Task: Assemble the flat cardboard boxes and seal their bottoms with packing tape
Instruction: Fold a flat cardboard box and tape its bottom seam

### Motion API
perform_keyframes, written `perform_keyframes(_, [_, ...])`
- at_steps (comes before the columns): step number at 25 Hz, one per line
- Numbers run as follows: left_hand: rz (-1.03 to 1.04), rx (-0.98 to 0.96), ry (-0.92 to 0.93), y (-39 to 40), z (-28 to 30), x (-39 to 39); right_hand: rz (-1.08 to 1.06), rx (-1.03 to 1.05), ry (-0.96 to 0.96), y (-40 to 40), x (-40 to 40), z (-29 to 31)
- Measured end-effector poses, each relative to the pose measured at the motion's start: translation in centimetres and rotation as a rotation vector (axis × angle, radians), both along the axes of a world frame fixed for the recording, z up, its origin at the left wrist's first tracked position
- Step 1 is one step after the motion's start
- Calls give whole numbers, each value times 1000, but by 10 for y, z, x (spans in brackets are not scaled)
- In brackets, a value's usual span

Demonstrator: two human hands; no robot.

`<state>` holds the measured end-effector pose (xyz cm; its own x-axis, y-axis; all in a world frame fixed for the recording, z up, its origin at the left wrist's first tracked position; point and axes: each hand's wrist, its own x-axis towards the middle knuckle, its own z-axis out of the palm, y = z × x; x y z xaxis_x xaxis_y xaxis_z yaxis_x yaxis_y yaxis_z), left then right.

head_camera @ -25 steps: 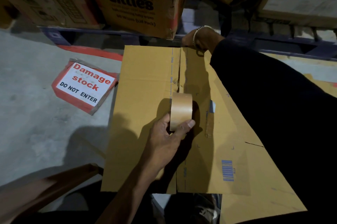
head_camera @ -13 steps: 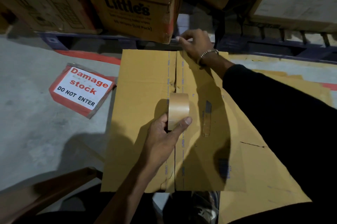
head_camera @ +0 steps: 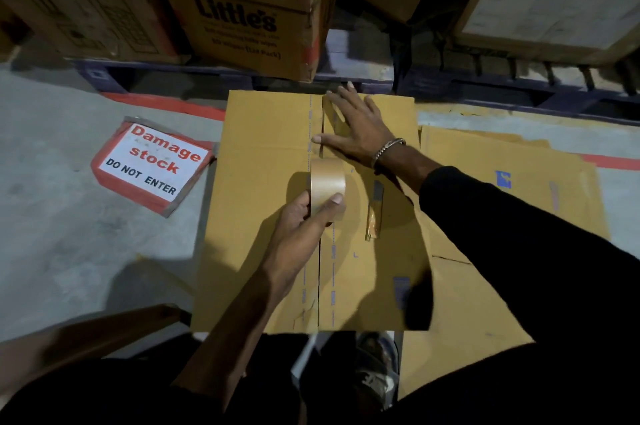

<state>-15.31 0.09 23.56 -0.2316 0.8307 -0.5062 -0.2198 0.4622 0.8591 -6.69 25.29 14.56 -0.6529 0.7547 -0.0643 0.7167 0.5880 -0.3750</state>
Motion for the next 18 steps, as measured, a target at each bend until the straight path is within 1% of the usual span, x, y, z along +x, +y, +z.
perform_keyframes(3, [34, -16, 37, -24, 5, 10, -30, -25, 23, 3, -4, 6])
perform_keyframes(5, [68, -19, 64, -42, 5, 17, -19, -18, 1, 1, -9, 11])
perform_keyframes(10, [-9, -79, 91, -47, 11, 22, 18, -38, -72, -28, 7, 16])
perform_keyframes(13, [-35, -83, 100, -48, 12, 24, 46, 7, -139, -47, 18, 11])
perform_keyframes(16, [11, -80, 98, -70, 7, 34, 23, 13, -113, -52, 19, 7])
perform_keyframes(18, [6, -80, 86, -89, 1, 40, 19, 6, -112, -52, 15, 8])
